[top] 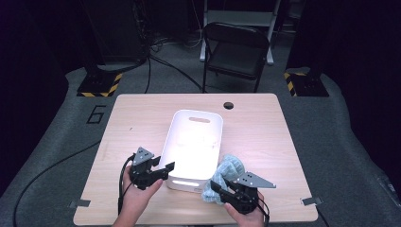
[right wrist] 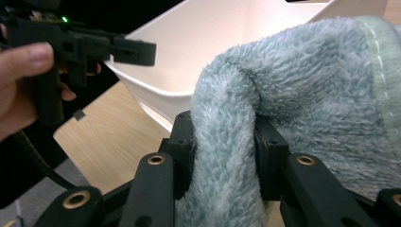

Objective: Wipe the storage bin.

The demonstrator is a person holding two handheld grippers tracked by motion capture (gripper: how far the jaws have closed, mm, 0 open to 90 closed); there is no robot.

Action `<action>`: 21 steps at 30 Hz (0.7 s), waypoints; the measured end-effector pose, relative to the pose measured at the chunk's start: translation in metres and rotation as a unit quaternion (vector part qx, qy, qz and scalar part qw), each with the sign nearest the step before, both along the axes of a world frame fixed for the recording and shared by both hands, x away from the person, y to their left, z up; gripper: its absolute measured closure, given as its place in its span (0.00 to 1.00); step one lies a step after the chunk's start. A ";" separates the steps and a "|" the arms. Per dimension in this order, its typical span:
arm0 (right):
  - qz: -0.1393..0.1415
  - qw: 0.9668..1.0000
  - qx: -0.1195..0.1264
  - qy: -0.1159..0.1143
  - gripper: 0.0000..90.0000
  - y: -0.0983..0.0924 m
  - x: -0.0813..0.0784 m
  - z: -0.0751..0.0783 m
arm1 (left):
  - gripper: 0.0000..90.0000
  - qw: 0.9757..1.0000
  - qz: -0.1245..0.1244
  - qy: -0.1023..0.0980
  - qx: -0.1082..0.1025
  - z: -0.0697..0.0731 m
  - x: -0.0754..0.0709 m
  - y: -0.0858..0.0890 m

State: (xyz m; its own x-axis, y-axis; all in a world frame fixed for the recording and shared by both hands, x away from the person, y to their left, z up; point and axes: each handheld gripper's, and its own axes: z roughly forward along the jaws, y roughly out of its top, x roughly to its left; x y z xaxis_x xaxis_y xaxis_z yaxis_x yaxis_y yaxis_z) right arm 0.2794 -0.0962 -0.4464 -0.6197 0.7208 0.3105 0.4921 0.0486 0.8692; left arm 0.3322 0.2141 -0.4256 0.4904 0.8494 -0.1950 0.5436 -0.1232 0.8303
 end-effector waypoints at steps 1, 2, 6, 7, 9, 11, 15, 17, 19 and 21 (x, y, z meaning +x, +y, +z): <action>-0.001 1.000 -0.008 0.004 0.73 0.001 -0.001 -0.003 | 0.50 1.000 0.002 0.000 0.000 0.000 0.000 0.000; -0.003 1.000 -0.014 0.010 0.73 0.003 -0.001 -0.007 | 0.50 1.000 0.002 0.000 0.002 0.000 0.000 -0.001; -0.001 0.999 -0.037 0.035 0.73 0.008 0.001 -0.026 | 0.50 1.000 0.004 0.000 0.003 0.000 -0.001 -0.001; -0.001 0.998 -0.042 0.037 0.73 0.009 0.003 -0.030 | 0.50 1.000 0.004 -0.001 0.003 0.000 -0.001 -0.001; 0.000 0.998 -0.045 0.049 0.73 0.009 0.006 -0.036 | 0.50 1.000 0.006 0.000 0.003 0.000 -0.001 -0.002; 0.000 0.997 -0.046 0.064 0.73 0.009 0.009 -0.043 | 0.50 1.000 0.008 0.000 0.002 0.000 -0.001 -0.002; 0.002 0.994 -0.064 0.090 0.73 0.010 0.015 -0.057 | 0.50 1.000 0.009 0.000 0.000 0.000 -0.001 -0.002; 0.002 0.994 -0.065 0.090 0.73 0.009 0.018 -0.059 | 0.50 1.000 0.008 0.000 -0.004 0.001 -0.001 -0.002; 0.000 0.993 -0.058 0.099 0.73 0.007 0.019 -0.059 | 0.49 1.000 0.001 0.003 -0.009 0.002 -0.001 -0.001; -0.005 0.994 -0.057 0.096 0.72 0.004 0.021 -0.060 | 0.49 1.000 -0.003 0.009 -0.014 0.002 -0.001 -0.002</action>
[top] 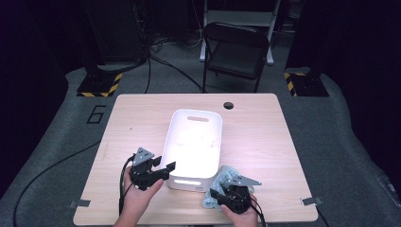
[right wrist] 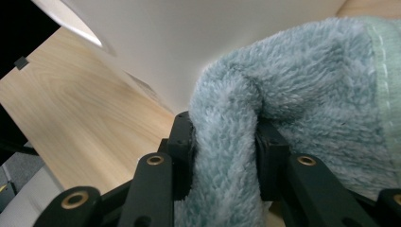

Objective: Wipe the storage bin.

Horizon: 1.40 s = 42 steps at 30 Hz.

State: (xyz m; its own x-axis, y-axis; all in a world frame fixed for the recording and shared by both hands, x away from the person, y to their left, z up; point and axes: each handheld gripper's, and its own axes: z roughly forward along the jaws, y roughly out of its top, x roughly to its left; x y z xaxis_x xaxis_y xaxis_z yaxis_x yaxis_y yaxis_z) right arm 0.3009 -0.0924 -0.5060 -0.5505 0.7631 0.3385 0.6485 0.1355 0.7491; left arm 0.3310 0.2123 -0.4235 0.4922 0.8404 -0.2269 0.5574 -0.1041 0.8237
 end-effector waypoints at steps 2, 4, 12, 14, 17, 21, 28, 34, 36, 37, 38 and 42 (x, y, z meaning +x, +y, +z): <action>-0.009 1.000 0.005 0.004 0.72 -0.003 0.001 0.000 | 0.49 1.000 -0.001 0.004 -0.002 -0.001 0.000 -0.001; -0.018 1.000 0.009 0.009 0.72 -0.006 0.002 0.002 | 0.49 1.000 -0.002 0.006 -0.007 -0.001 -0.001 -0.003; -0.022 1.000 0.017 -0.002 0.72 -0.008 -0.001 0.012 | 0.49 1.000 -0.001 0.005 -0.007 -0.001 -0.001 -0.004; -0.024 0.999 0.022 -0.012 0.72 -0.008 -0.003 0.019 | 0.49 1.000 0.001 0.004 -0.007 -0.001 -0.001 -0.005; -0.023 0.999 0.035 -0.034 0.72 -0.010 -0.008 0.034 | 0.49 1.000 -0.003 0.003 0.000 -0.001 -0.001 -0.005; -0.022 0.996 0.045 -0.072 0.72 -0.011 -0.016 0.058 | 0.48 1.000 0.004 0.007 -0.010 -0.002 -0.002 -0.007; -0.016 0.993 0.051 -0.108 0.72 -0.014 -0.020 0.070 | 0.47 1.000 0.006 0.005 -0.007 -0.002 -0.004 -0.012; -0.021 0.994 0.045 -0.100 0.73 -0.014 -0.018 0.060 | 0.47 1.000 0.011 0.003 -0.007 -0.002 -0.006 -0.014; -0.023 0.995 0.034 -0.090 0.73 -0.013 -0.016 0.053 | 0.47 1.000 0.011 0.002 -0.008 -0.002 -0.006 -0.015; -0.025 0.996 0.030 -0.086 0.73 -0.012 -0.015 0.049 | 0.47 1.000 0.010 0.003 -0.008 -0.002 -0.005 -0.014; -0.026 0.996 0.030 -0.081 0.73 -0.011 -0.015 0.045 | 0.47 1.000 0.011 0.002 -0.009 -0.002 -0.005 -0.014; -0.022 0.998 0.005 -0.056 0.73 -0.007 -0.011 0.026 | 0.47 1.000 0.010 0.002 -0.010 -0.002 -0.005 -0.014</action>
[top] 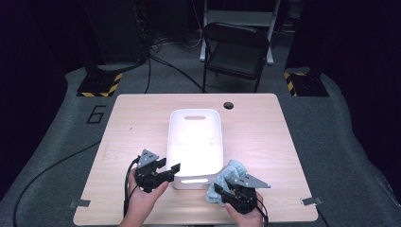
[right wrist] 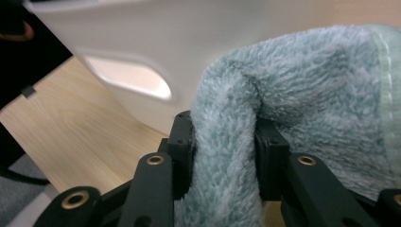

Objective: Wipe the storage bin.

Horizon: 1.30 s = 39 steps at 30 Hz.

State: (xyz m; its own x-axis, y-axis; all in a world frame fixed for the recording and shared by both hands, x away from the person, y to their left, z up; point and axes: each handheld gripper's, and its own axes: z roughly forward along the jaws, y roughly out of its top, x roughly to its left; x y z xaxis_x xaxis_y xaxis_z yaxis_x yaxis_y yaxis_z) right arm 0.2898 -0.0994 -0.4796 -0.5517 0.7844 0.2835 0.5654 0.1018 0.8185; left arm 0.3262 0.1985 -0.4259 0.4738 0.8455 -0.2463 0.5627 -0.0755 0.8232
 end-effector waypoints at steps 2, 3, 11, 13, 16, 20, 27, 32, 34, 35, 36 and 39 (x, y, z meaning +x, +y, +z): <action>0.004 1.000 0.000 0.014 0.73 0.000 0.003 -0.007 | 0.47 1.000 -0.002 -0.001 0.000 0.000 0.000 0.001; 0.003 1.000 0.001 0.023 0.73 -0.001 0.005 -0.009 | 0.47 1.000 -0.003 -0.006 -0.004 -0.001 0.001 0.002; 0.023 0.997 0.001 0.067 0.73 -0.007 0.018 -0.028 | 0.47 1.000 -0.006 -0.011 -0.007 -0.002 0.003 0.004; 0.027 0.997 0.004 0.071 0.73 -0.009 0.018 -0.027 | 0.47 1.000 -0.007 -0.013 -0.004 -0.002 0.004 0.005; 0.023 0.998 0.007 0.064 0.73 -0.013 0.018 -0.025 | 0.47 1.000 -0.006 -0.011 0.000 -0.001 0.004 0.005; 0.016 0.998 0.018 0.055 0.73 -0.021 0.018 -0.019 | 0.47 1.000 -0.014 -0.020 0.006 0.001 0.005 0.007; 0.000 0.999 0.027 0.040 0.73 -0.035 0.018 -0.010 | 0.48 0.999 -0.028 -0.028 -0.013 0.013 0.006 0.015; -0.015 0.999 0.021 0.029 0.73 -0.051 0.018 -0.002 | 0.48 0.999 -0.039 -0.029 -0.010 0.019 0.010 0.021; -0.022 0.999 0.016 0.028 0.73 -0.058 0.019 0.000 | 0.48 0.999 -0.038 -0.029 -0.011 0.019 0.010 0.022; -0.025 0.999 0.013 0.028 0.73 -0.063 0.020 0.001 | 0.48 0.999 -0.038 -0.030 -0.012 0.020 0.012 0.024; -0.029 0.999 0.012 0.028 0.73 -0.066 0.020 0.002 | 0.48 0.999 -0.038 -0.030 -0.012 0.021 0.012 0.025; -0.045 0.999 0.005 0.030 0.72 -0.078 0.022 0.002 | 0.47 0.999 -0.040 -0.031 -0.016 0.023 0.014 0.029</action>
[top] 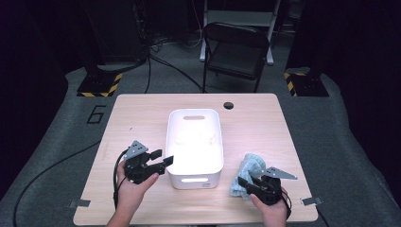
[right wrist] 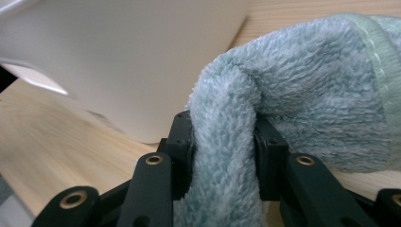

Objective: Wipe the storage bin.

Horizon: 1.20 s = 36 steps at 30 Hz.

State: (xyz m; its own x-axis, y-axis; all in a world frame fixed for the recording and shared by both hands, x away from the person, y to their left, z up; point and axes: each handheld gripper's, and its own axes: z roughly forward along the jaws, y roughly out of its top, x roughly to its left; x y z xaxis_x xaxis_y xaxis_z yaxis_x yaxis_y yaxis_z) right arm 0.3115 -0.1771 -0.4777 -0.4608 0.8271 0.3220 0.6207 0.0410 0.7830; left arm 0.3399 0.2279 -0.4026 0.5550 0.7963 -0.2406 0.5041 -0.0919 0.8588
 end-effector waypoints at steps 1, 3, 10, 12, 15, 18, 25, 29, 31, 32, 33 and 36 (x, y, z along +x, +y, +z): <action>-0.004 1.000 0.001 0.001 0.73 -0.002 0.000 0.000 | 0.47 1.000 0.002 -0.001 -0.003 0.001 0.001 0.001; -0.017 1.000 0.003 0.004 0.72 -0.010 0.001 0.002 | 0.47 1.000 0.006 -0.001 -0.004 0.001 0.002 0.003; -0.054 0.998 -0.011 0.000 0.72 -0.032 0.003 0.003 | 0.46 1.000 0.012 0.003 -0.003 -0.001 0.004 0.009; -0.058 0.998 -0.017 0.004 0.72 -0.034 0.004 -0.001 | 0.46 1.000 0.014 0.004 -0.003 -0.001 0.005 0.010; -0.055 0.997 -0.039 0.030 0.72 -0.033 0.010 -0.013 | 0.46 1.000 0.016 0.005 -0.002 -0.002 0.005 0.012; -0.040 0.997 -0.051 0.052 0.71 -0.027 0.017 -0.028 | 0.46 1.000 0.018 0.007 -0.003 -0.003 0.006 0.015; -0.039 0.997 -0.049 0.051 0.67 -0.025 0.018 -0.031 | 0.46 1.000 0.026 0.011 -0.005 -0.005 0.007 0.020; -0.040 0.997 -0.044 0.051 0.60 -0.025 0.018 -0.031 | 0.46 1.000 0.028 0.012 -0.007 -0.006 0.008 0.022; -0.042 0.997 -0.042 0.049 0.56 -0.024 0.017 -0.031 | 0.46 1.000 0.027 0.014 -0.005 -0.006 0.008 0.022; -0.041 0.997 -0.042 0.047 0.55 -0.023 0.016 -0.030 | 0.46 1.000 0.027 0.014 -0.005 -0.007 0.009 0.022; -0.041 0.997 -0.042 0.047 0.55 -0.023 0.016 -0.030 | 0.45 1.000 0.027 0.014 -0.005 -0.007 0.009 0.022; -0.040 0.997 -0.044 0.042 0.49 -0.022 0.015 -0.026 | 0.45 1.000 0.026 0.017 -0.004 -0.008 0.010 0.022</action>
State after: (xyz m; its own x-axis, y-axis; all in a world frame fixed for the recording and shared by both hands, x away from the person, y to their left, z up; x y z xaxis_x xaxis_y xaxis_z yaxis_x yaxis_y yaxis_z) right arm 0.3263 -0.1990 -0.5037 -0.3671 0.8869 0.2805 0.6874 0.0554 0.7242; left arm 0.3499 0.2504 -0.4105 0.5039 0.8223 -0.2646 0.5371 -0.0583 0.8415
